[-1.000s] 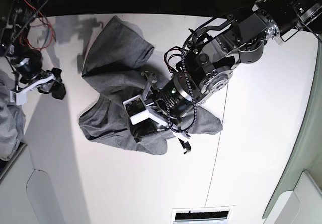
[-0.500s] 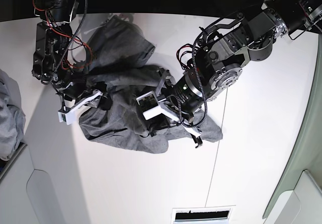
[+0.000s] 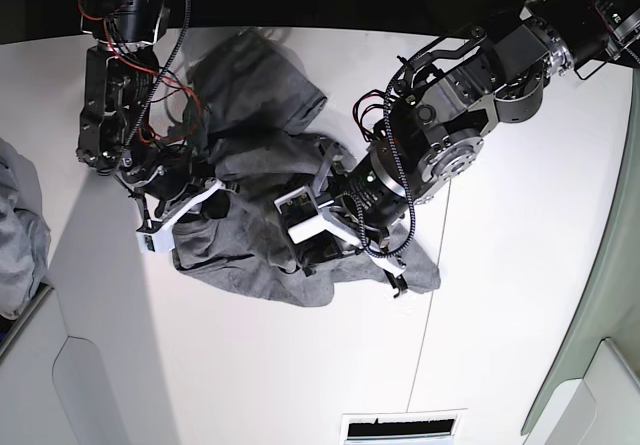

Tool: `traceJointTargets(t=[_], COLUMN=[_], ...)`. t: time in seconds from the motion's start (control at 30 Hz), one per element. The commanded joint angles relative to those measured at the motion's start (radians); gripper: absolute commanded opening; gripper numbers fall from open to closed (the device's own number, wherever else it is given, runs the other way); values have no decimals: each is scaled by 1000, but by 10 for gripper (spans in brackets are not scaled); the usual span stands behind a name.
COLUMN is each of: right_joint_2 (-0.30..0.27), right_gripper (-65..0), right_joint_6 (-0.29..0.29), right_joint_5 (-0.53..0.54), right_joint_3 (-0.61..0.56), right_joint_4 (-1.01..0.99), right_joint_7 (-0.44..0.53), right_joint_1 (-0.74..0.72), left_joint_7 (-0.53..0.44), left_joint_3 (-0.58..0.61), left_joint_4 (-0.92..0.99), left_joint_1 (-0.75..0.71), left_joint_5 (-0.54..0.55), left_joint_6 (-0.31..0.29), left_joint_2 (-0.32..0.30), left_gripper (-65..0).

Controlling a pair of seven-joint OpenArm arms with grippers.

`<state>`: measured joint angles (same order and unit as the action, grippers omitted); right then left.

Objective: Layout the t-shirt on the table in an organized manner, then fold the t-shirt properly
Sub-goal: 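Pull the grasped shirt back toward the left arm with the left gripper, then hold the shirt with both grippers and spread it between them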

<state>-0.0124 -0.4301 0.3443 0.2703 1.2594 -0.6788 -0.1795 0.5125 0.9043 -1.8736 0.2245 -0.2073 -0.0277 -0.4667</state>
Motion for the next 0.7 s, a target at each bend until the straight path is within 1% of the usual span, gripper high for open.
traceJointTargets(t=[0.0,0.03,0.1,0.13,0.2,0.23,0.33,0.43,0.47,0.5,0.57,0.6,0.67], right_joint_2=[-21,-36,-73,-97,-153,-179,-244,-295,-309,-320,-325,-325,-316], right_gripper=[-650,-650,-650,-650,-650,-650,-650,-650,-650,-650,-650,-650,-650], right_joint_6=[-11,-11,-11,-11,-11,-11,-11,-11,-11,-11,-12,-12,-16], right_joint_5=[26,30,30,29,29,30,37,84,108,132,155,162,168], right_joint_3=[2,6,22,32,53,67,121,186,206,225,252,255,253], right_joint_4=[57,98,192,235,291,305,312,312,312,312,312,311,307], right_joint_7=[-9,-35,-52,-58,-64,-63,-62,-66,-66,-67,-71,-72,-92], right_joint_1=[-21,-16,10,25,56,68,89,100,106,111,118,123,128], left_joint_7=[-14,-15,-14,-14,-14,-14,-16,-45,-55,-67,-111,-130,-135], left_joint_3=[-22,-32,-51,-55,-56,-56,-56,-56,-56,-56,-56,-56,-56], left_joint_4=[-17,-17,-17,-16,-16,-16,-16,-16,-16,-16,-16,-16,-16], left_joint_1=[19,19,19,19,19,20,23,25,25,25,25,25,25], left_joint_5=[-14,-14,-14,-14,-15,-15,-15,-15,-13,-13,0,15,48], left_joint_6=[16,15,13,-6,-63,-75,-74,-81,-112,-145,-174,-175,-176], left_joint_2=[-10,-16,-31,-40,-65,-81,-137,-184,-190,-190,-182,-171,-132], left_gripper=[-650,-650,-650,-650,-650,-650,-650,-650,-650,-650,-650,-642,-606])
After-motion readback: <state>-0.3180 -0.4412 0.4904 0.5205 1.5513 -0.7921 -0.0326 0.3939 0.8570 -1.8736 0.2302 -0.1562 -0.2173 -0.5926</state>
